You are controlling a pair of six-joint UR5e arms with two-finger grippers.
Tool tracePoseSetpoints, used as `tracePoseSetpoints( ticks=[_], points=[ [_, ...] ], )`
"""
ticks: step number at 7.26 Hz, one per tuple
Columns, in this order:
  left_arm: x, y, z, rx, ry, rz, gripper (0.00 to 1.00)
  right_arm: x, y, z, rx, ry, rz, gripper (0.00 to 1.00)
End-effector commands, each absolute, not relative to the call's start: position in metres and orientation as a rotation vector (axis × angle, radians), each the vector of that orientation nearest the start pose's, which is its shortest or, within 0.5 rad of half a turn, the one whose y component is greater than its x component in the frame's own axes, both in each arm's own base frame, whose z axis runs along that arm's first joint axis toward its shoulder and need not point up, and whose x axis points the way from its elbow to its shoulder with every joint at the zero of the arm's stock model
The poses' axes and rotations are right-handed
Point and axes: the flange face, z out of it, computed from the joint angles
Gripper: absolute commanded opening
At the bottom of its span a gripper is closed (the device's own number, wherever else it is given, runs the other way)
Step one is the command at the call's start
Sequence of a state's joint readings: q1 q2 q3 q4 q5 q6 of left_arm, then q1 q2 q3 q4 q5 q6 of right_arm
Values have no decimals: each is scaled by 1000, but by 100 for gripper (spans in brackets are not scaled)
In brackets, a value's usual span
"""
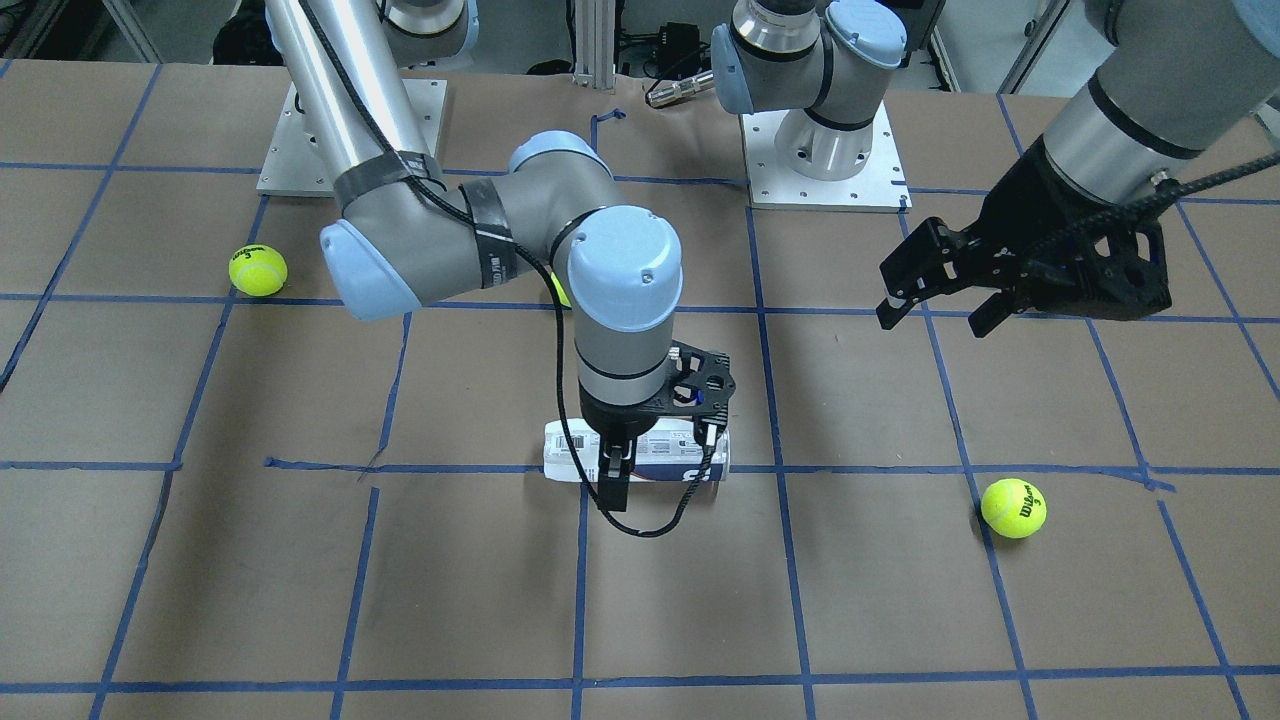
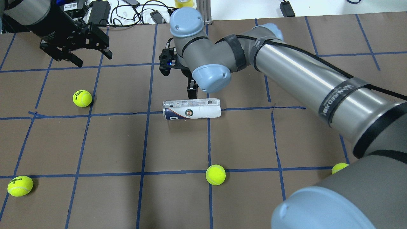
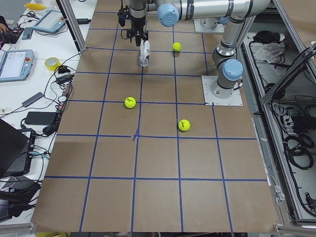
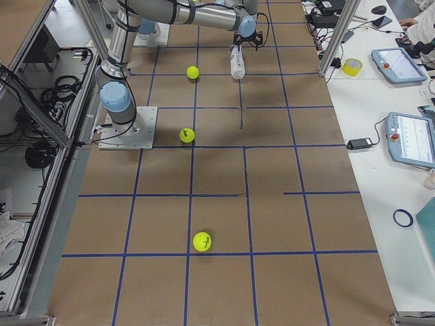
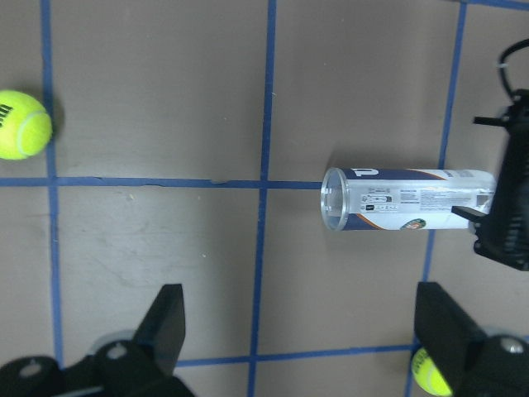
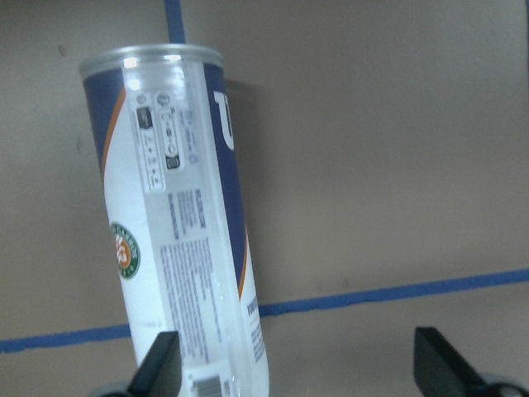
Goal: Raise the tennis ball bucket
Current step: 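Lay the can on its side, open the right gripper and withdraw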
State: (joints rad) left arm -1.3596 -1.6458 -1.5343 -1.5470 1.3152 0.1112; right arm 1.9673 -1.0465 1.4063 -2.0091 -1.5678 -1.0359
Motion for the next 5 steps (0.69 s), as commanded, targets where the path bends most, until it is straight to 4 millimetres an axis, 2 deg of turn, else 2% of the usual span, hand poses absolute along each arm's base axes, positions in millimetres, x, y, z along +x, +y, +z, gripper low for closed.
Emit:
tracePoseSetpoints(
  ticks=[1,2,3,4,5],
  points=[
    [-41,-543,403,-166,3572,150,100,324,-589,347,-1902,2478,-49,100],
    [-49,-543,373,-170,3705,197,100,306,-576,378,-1771,2565,-21,100],
    [-49,-552,343,-181,3737,226,100,292,-562,397,-1575,2680,30,100],
    [-52,-557,312,-163,3790,264,100,285,-547,427,-1478,2753,-3,100],
    [-55,-560,277,-54,3864,315,100,276,-533,460,-1371,2817,-71,100]
  ],
)
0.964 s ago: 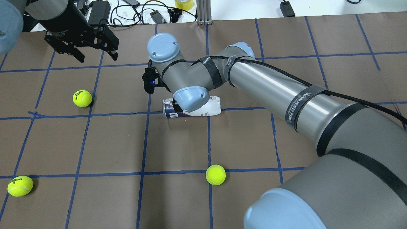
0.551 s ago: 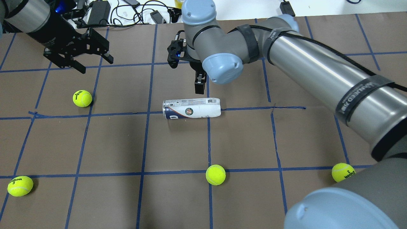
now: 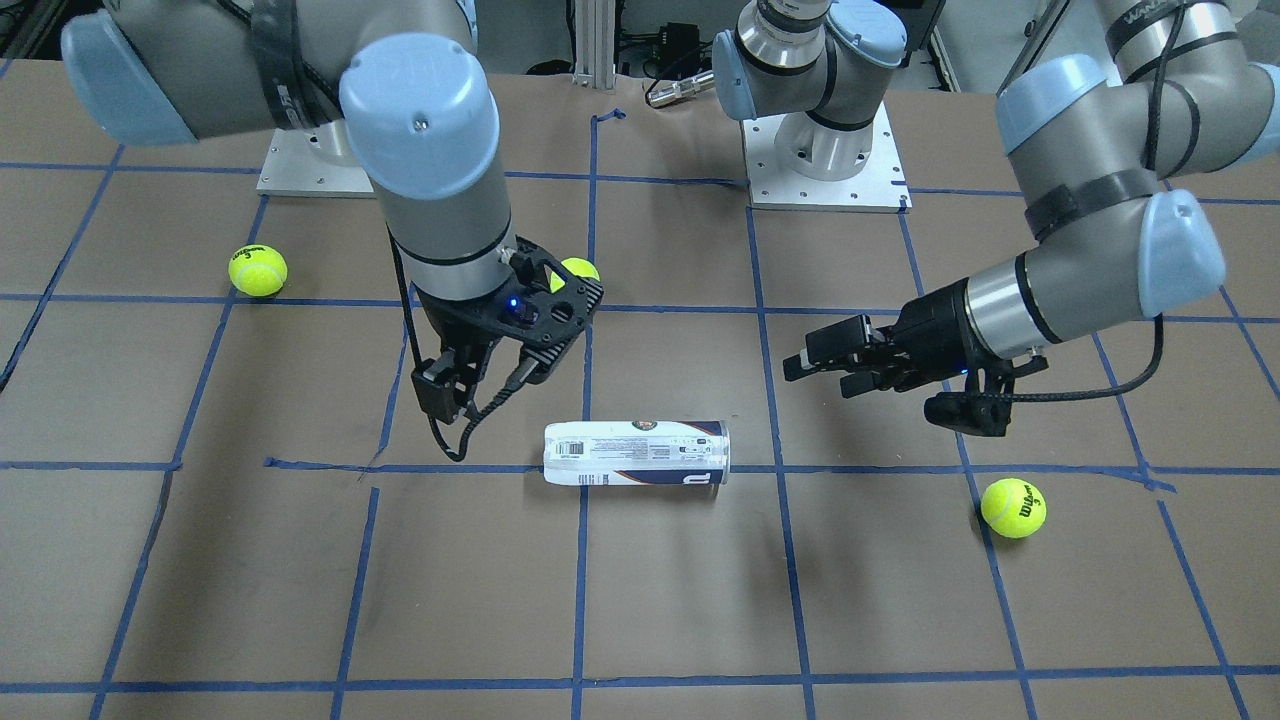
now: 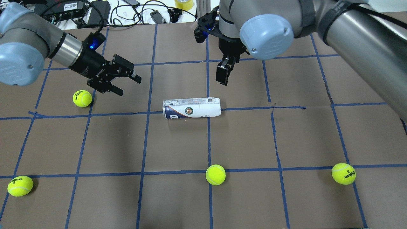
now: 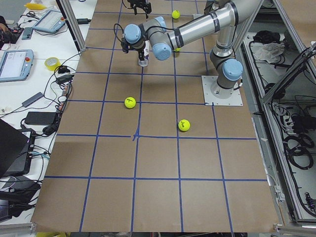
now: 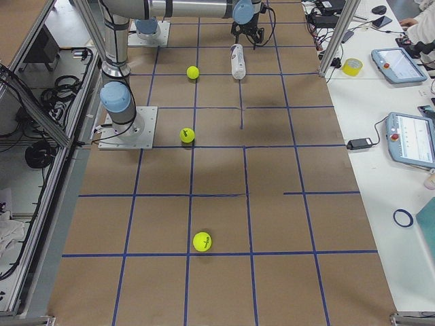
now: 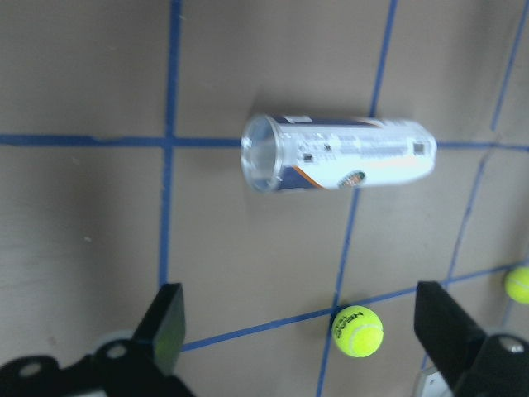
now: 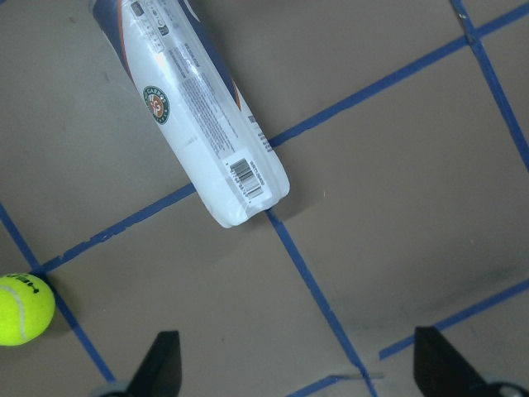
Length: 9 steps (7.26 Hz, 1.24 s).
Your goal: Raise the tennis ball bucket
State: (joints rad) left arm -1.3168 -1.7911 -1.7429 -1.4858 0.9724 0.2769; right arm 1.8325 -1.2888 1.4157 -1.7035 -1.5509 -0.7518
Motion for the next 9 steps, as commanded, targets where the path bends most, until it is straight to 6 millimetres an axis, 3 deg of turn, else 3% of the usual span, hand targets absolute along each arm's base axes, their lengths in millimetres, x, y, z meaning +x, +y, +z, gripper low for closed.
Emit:
tracePoseSetpoints(
  ticks=[1,3,4,6,9],
  points=[
    [-60,-569,254,9,-2303,-181,100,257,-519,491,-1128,2928,-114,100],
    [-58,-582,211,-114,-2272,-136,100,189,-537,491,-547,3081,-33,100],
    [-61,-586,189,-86,-2219,-148,100,169,-543,491,-420,3101,-30,100],
    [-69,-587,171,-82,-2163,-149,100,163,-533,514,-296,3118,-118,100],
    [-95,-583,160,-109,-2129,-177,93,163,-518,526,119,3123,-145,100]
  ],
)
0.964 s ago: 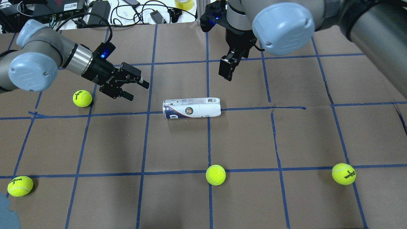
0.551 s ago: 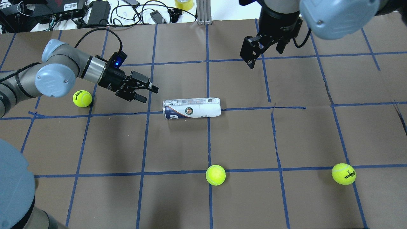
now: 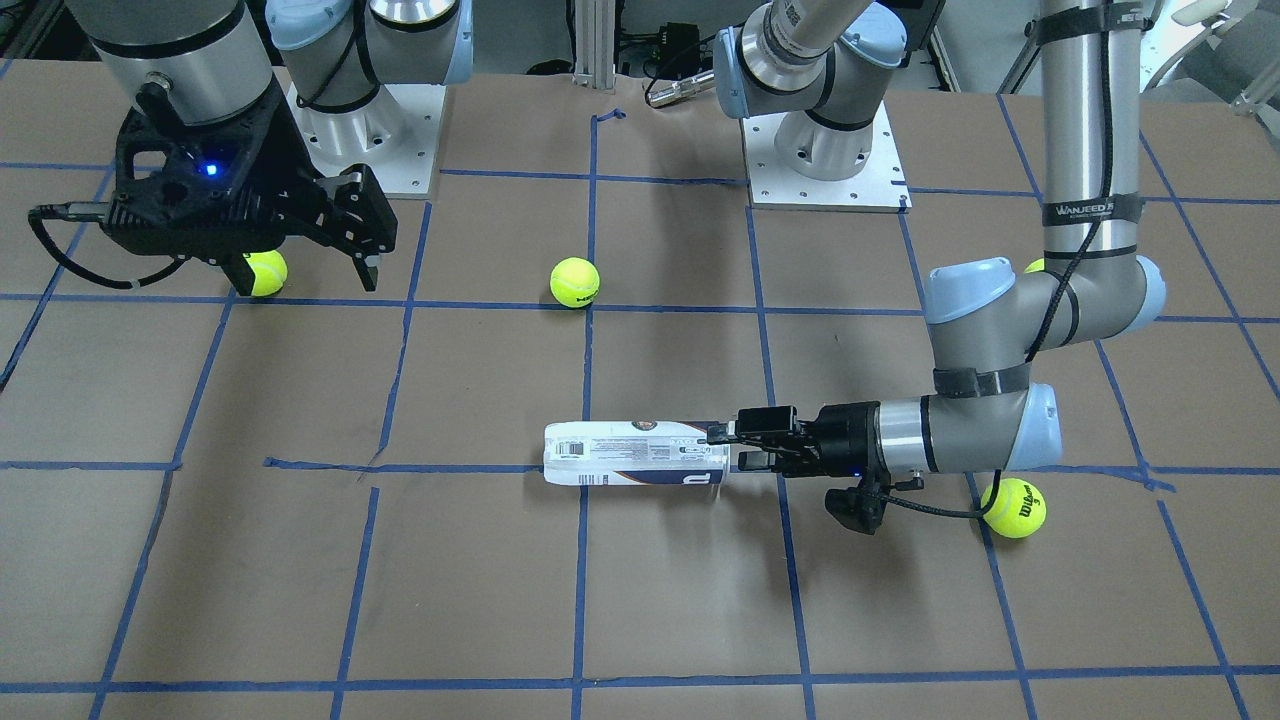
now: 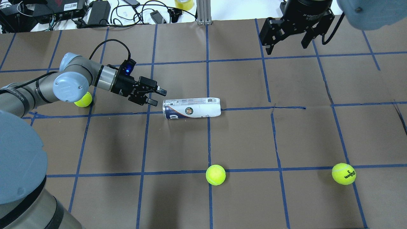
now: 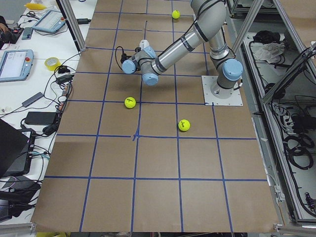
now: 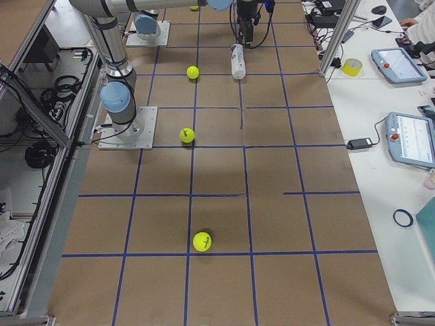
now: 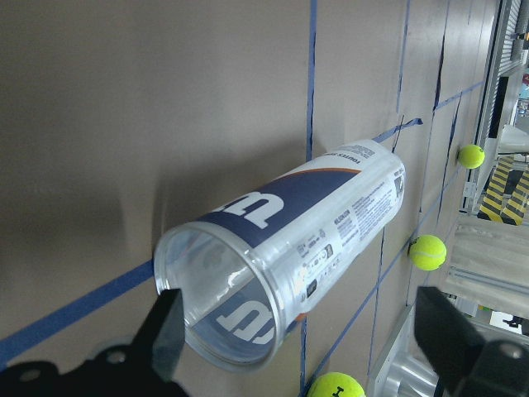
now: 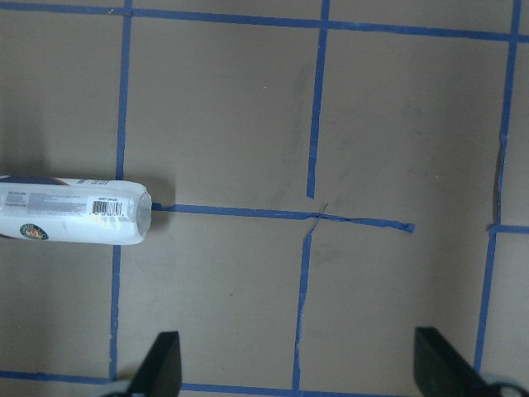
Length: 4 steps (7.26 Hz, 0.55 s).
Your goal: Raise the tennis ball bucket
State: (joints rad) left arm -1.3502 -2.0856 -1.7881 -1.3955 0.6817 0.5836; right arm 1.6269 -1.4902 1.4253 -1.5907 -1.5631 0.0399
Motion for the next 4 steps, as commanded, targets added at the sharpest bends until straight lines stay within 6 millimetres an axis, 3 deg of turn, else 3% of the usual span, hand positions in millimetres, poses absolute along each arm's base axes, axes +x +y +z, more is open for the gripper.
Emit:
tracePoseSetpoints(
  ticks=[1,3,4],
  points=[
    [-102,-580,158,-119,-2127,-193,93,153,-520,523,152,3202,-182,100],
    [-111,-576,154,-126,-2121,-208,93,151,-517,512,391,3222,-194,100],
    [-115,-573,152,-108,-2089,-201,86,151,-516,509,398,3217,-178,100]
  ],
)
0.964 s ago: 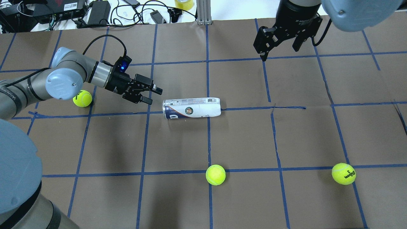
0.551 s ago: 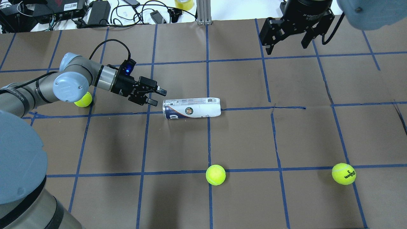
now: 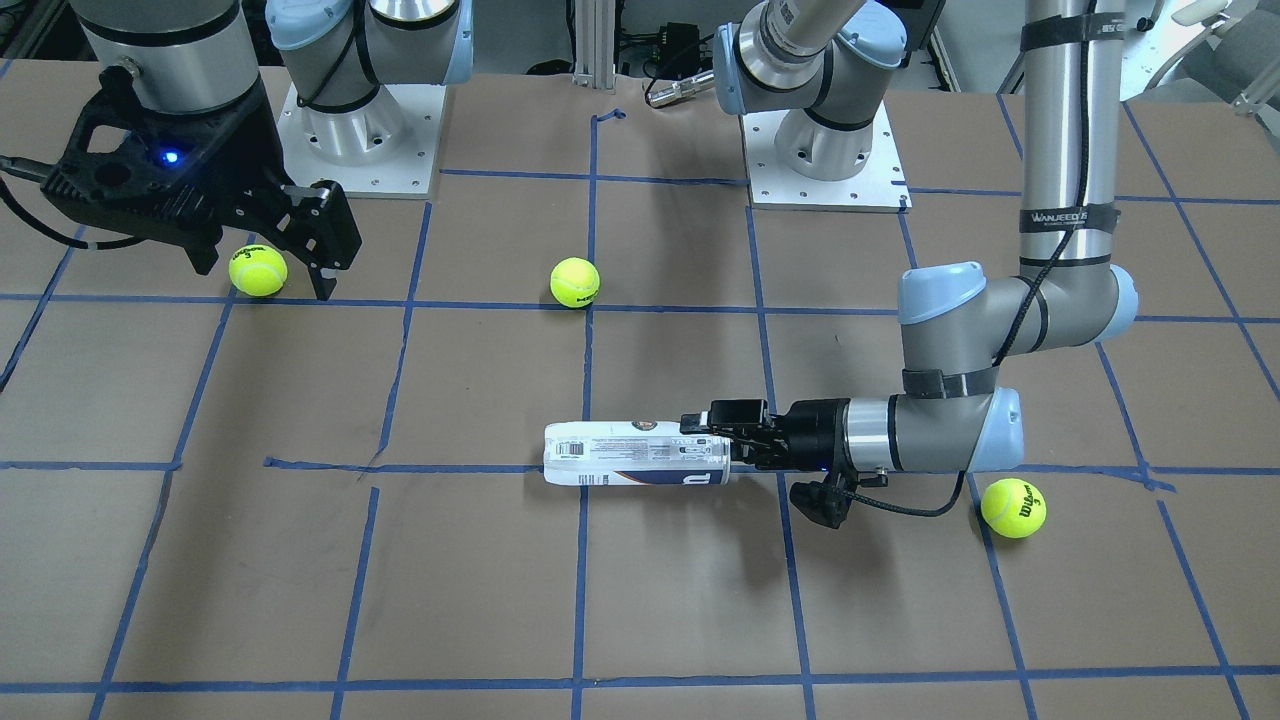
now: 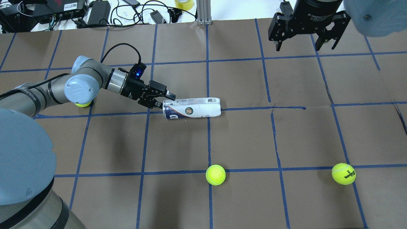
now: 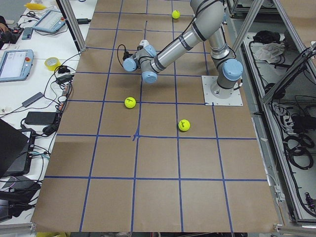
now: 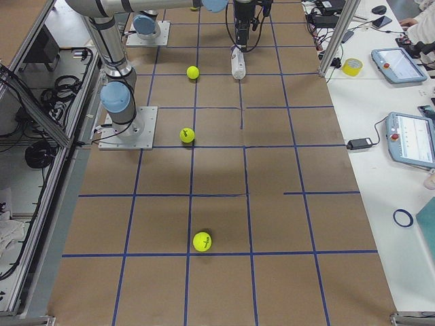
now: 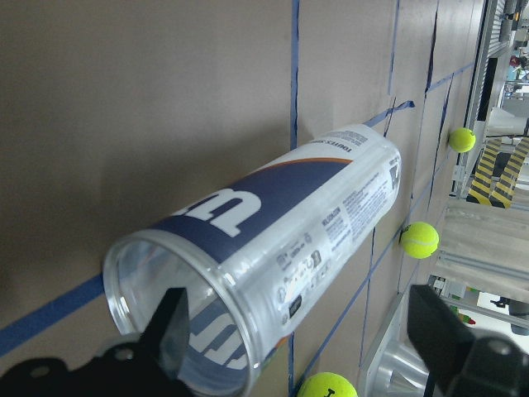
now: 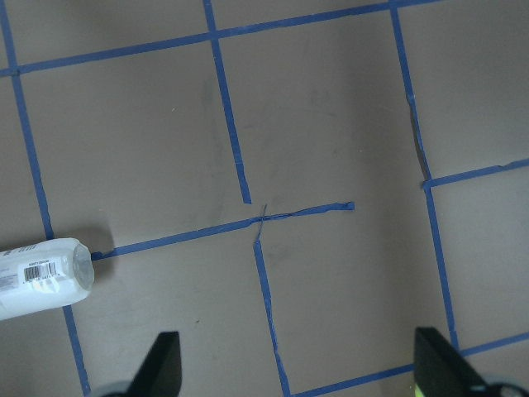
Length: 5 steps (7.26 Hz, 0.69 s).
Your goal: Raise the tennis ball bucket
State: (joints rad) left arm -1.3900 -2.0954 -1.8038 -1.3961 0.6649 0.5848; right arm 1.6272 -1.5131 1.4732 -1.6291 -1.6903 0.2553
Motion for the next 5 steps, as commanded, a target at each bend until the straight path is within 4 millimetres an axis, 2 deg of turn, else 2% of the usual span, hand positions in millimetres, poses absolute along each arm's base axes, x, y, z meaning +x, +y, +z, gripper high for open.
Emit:
tracePoseSetpoints(
  ticks=[1,2,3,4,5],
  points=[
    [-115,-576,151,-131,-2089,-157,54,151,-515,511,388,3215,-178,100],
    [-114,-579,152,-153,-2098,-125,23,156,-508,501,251,3201,-54,100],
    [-114,-580,152,-154,-2098,-121,4,158,-510,495,90,3185,-28,100],
    [-114,-580,154,-157,-2100,-117,0,157,-512,501,73,3182,-95,100],
    [-115,-580,167,-164,-2107,-99,0,155,-514,500,80,3178,-95,100]
  ],
)
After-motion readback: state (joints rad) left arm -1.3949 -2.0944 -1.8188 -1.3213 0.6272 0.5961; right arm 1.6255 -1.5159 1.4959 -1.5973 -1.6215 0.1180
